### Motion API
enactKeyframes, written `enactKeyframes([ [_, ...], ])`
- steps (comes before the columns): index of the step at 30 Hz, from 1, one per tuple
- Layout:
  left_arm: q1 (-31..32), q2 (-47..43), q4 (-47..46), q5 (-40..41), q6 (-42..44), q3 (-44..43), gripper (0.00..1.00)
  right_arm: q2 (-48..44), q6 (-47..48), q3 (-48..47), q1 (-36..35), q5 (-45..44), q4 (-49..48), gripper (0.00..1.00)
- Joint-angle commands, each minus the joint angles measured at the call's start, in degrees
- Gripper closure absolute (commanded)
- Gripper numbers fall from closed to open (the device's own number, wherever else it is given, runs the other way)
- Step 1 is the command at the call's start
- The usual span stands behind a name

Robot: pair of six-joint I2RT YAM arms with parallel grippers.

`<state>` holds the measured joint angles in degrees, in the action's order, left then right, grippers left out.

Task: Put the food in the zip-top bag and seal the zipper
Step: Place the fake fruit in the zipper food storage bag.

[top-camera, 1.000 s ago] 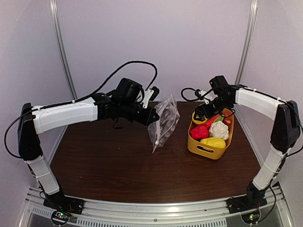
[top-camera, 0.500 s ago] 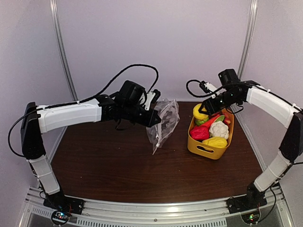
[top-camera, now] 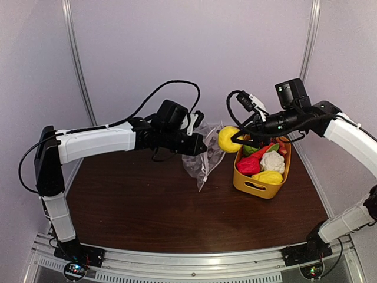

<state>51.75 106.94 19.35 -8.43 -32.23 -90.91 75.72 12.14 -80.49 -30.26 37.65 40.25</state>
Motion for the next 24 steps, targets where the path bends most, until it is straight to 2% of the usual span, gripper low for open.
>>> enactKeyframes([
  [1,1.3,0.4,-1.9,-1.0,-2.4,-3.4,1.00,4.1,-0.9,-1.6,-3.1,3.9,-0.6,0.45],
  [6,2.4,-2.3,-0.9,-0.5,-2.9,-3.5,1.00,8.6,-2.0,-4.2,-3.1,-1.9,-0.3,0.48],
  [16,3.0,-8.2,-4.8,-3.3,-5.4,1.8,1.00,9.5,-3.2,-4.4,-3.0,-17.4,-2.9,0.48],
  [24,3.7,-7.4,-7.7,-5.3,-7.1,2.5,1.00,11.3,-3.4,-6.0,-6.0,-20.1,-2.8,0.46],
])
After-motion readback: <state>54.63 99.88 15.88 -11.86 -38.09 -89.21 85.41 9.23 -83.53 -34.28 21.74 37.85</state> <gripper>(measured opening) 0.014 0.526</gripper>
